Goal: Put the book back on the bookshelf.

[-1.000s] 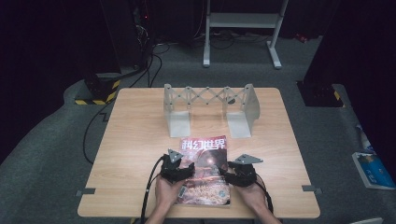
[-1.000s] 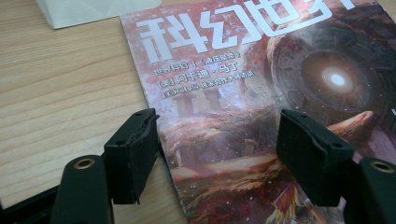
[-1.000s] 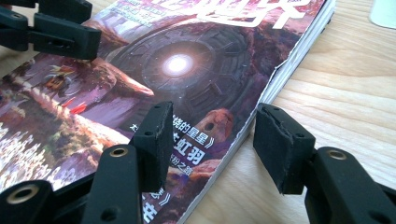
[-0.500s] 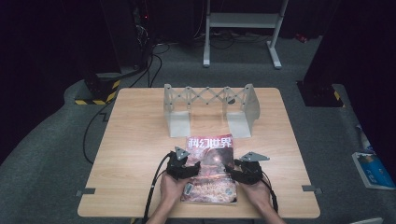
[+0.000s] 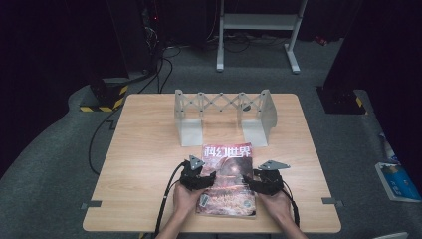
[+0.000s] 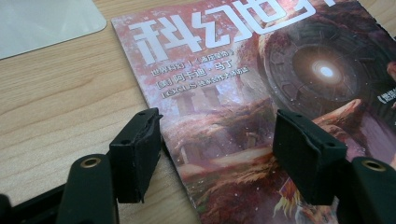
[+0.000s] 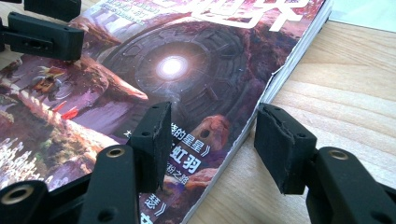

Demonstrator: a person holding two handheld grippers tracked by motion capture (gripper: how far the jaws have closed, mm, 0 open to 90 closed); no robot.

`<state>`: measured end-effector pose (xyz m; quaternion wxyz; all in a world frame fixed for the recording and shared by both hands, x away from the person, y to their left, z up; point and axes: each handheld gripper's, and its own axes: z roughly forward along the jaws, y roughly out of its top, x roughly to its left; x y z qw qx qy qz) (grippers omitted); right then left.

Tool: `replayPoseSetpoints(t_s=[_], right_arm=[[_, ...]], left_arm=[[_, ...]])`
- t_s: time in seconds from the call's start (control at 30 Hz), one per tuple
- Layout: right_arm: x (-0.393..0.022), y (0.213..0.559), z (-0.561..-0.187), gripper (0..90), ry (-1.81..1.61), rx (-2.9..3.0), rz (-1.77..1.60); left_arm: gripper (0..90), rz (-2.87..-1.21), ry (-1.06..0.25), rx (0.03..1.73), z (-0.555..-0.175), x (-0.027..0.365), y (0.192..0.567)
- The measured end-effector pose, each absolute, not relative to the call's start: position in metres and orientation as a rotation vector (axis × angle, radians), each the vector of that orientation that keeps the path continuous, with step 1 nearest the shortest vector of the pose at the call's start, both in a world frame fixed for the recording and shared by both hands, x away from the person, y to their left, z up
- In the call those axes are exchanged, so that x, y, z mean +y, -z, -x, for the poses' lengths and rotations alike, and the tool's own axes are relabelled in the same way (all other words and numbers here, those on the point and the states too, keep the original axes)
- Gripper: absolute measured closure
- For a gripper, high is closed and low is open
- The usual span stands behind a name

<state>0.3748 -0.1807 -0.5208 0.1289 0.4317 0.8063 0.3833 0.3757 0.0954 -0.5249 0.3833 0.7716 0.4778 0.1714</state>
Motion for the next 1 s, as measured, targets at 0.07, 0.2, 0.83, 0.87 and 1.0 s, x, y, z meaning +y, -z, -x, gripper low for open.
replayPoseSetpoints(t_s=[0.07,0.2,0.83,0.87,1.0], right_arm=[[-0.181,0.52,-0.375,46.4,-1.105,2.344,-1.252],[-0.184,0.519,-0.375,46.9,-1.097,2.352,-1.261],[-0.198,0.5,-0.396,45.4,-1.192,2.348,-1.339],[-0.198,0.499,-0.398,45.1,-1.191,2.338,-1.347],[-0.198,0.498,-0.405,44.9,-1.19,2.321,-1.368]], left_arm=[[31.8,-1.987,-0.43,1.209,-0.378,0.094,0.524],[31.2,-1.978,-0.377,1.214,-0.381,0.096,0.522],[29.3,-1.948,-0.412,1.236,-0.404,0.103,0.525],[29.5,-1.946,-0.419,1.233,-0.405,0.103,0.525],[29.7,-1.934,-0.426,1.229,-0.406,0.103,0.526]])
